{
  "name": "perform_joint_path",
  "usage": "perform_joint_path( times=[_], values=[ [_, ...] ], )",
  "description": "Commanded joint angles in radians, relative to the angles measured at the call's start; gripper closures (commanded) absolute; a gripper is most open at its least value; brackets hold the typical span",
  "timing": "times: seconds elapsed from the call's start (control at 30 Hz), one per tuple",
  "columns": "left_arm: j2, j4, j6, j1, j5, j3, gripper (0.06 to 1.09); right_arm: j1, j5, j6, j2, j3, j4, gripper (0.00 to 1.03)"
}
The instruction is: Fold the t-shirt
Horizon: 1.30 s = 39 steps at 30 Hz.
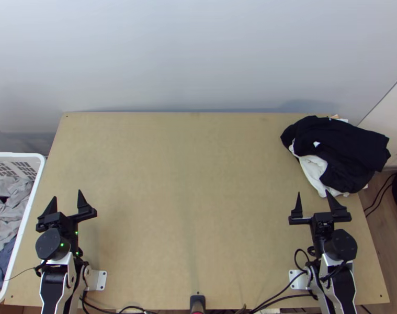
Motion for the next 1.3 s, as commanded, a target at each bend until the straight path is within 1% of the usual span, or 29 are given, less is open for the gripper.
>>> perform_joint_path(
  times=[0.0,1.0,1.07,1.1,1.13,1.2,1.27],
  values=[
    [0.000,0.000,0.000,0.000,0.000,0.000,0.10,0.000,0.000,0.000,0.000,0.000,0.000,0.04],
    [0.000,0.000,0.000,0.000,0.000,0.000,0.10,0.000,0.000,0.002,0.000,0.000,0.000,0.04],
    [0.000,0.000,0.000,0.000,0.000,0.000,0.10,0.000,-0.002,0.011,0.000,0.000,0.000,0.04],
    [0.000,0.000,0.000,0.000,0.000,0.000,0.10,0.014,-0.005,0.060,0.000,0.000,0.000,0.04],
    [0.000,0.000,0.000,0.000,0.000,0.000,0.10,0.032,-0.005,0.089,0.000,0.000,0.000,0.04],
    [0.000,0.000,0.000,0.000,0.000,0.000,0.10,0.068,-0.003,0.092,-0.001,-0.001,0.006,0.04],
    [0.000,0.000,0.000,0.000,0.000,0.000,0.10,0.072,0.012,0.080,-0.003,-0.011,0.068,0.04]
  ],
)
